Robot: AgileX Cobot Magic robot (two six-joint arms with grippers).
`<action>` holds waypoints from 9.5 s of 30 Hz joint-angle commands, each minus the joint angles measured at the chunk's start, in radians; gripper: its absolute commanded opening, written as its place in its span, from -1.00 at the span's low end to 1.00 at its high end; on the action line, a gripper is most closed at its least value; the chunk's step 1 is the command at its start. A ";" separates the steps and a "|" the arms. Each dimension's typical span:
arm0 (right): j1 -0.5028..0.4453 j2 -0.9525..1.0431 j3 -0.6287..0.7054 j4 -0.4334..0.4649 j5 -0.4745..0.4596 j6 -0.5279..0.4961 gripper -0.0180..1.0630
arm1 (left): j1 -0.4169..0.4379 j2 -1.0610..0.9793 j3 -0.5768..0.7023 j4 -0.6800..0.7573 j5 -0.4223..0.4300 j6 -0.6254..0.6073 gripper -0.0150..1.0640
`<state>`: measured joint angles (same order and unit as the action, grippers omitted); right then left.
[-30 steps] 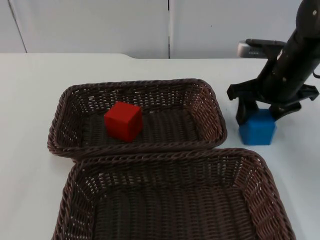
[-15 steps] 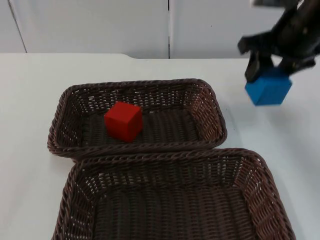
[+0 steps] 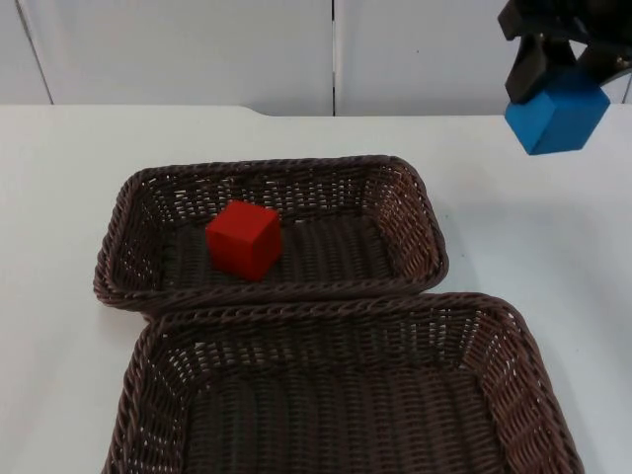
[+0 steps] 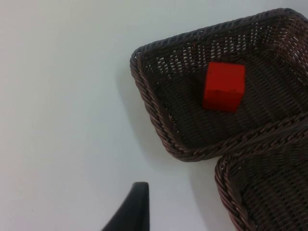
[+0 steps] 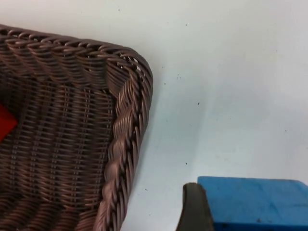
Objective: Pick up one cube with the left hand and place it into the upper basket. Pick up one cube with the right hand and place it into the lower basket.
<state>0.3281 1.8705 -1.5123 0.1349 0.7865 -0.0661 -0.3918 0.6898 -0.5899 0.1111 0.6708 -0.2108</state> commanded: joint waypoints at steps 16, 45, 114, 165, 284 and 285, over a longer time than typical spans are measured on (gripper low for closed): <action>0.137 -0.014 -0.008 -0.035 0.072 -0.084 -0.97 | -0.002 -0.004 0.003 0.001 -0.002 -0.004 0.84; 0.613 -0.014 0.008 -0.135 0.040 -0.084 -0.97 | -0.002 -0.004 0.003 0.003 -0.002 -0.004 0.84; 0.671 -0.084 0.469 -0.135 -0.473 -0.055 0.66 | -0.002 -0.004 0.003 0.005 -0.004 -0.004 0.84; 0.671 -1.007 0.718 -0.129 -0.335 -0.006 0.66 | -0.002 -0.353 0.003 0.000 0.114 0.064 0.84; 0.674 -1.870 0.996 -0.201 0.291 0.126 0.99 | -0.002 -0.690 0.096 -0.163 0.404 0.232 0.98; 0.674 -1.870 0.996 -0.201 0.291 0.126 0.99 | -0.002 -0.690 0.096 -0.163 0.404 0.232 0.98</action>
<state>1.0031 0.0044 -0.5166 -0.0699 1.0828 0.0695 -0.3918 0.0032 -0.4994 -0.0450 1.0856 0.0180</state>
